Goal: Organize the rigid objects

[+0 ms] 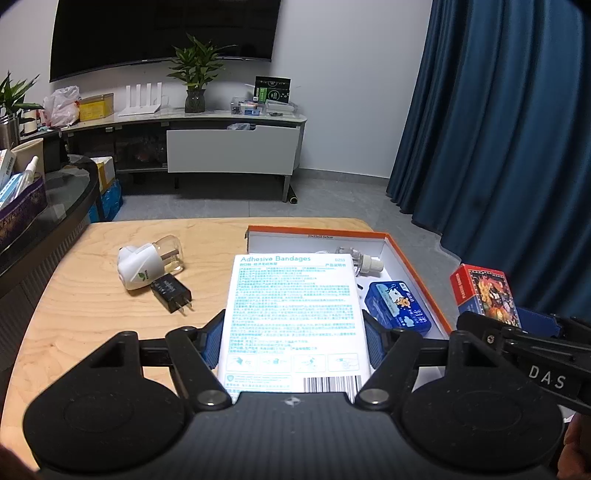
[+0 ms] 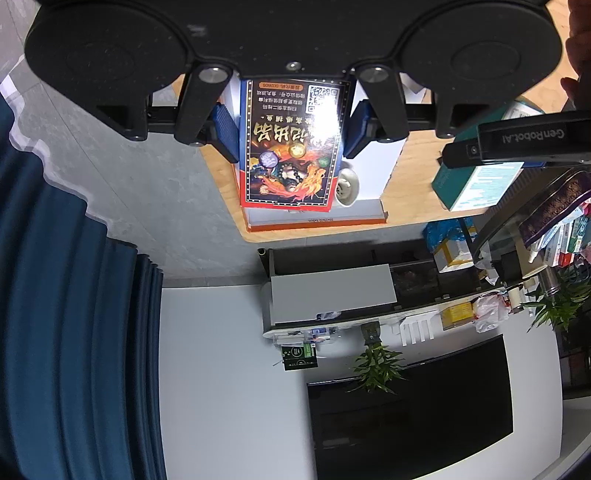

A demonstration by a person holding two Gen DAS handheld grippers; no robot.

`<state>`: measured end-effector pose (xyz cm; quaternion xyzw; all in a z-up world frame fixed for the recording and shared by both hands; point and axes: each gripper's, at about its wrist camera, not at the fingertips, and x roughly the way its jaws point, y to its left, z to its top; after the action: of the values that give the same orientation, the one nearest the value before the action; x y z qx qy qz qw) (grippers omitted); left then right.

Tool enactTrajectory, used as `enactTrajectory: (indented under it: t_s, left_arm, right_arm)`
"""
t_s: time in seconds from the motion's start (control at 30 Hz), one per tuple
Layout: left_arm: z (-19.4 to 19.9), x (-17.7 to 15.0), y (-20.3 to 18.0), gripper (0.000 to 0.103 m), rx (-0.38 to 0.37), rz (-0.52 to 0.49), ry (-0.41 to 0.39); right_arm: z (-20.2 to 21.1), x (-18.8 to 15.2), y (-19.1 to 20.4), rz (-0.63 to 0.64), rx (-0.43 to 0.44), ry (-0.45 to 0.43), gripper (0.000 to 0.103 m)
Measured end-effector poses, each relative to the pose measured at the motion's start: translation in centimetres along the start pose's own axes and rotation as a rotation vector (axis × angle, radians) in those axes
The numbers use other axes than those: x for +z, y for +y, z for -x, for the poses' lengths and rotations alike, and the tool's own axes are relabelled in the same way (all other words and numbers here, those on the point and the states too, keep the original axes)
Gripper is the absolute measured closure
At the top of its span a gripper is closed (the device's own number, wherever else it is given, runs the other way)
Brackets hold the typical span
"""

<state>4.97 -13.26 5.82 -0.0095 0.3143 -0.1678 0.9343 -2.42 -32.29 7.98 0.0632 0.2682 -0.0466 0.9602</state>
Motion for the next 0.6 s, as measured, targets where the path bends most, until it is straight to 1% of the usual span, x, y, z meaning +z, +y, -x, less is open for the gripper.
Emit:
enactTrajectory:
  t_s: [0.23,0.4,0.6]
  left_arm:
    - [-0.6,1.2,-0.5,0.031,-0.008,-0.007,0.000]
    - [-1.5,2.8,-1.2,0.031,-0.023,-0.018,0.011]
    - [-2.4,4.3,-2.0,0.031,-0.020,-0.027,0.009]
  right_arm:
    - [-0.2,0.8,0.2,0.010,0.000,-0.002,0.030]
    - [-1.3,2.7,0.1,0.028,0.002,0.000,0.030]
    - [-2.3,5.5,-0.1,0.059,0.001,-0.018,0.030]
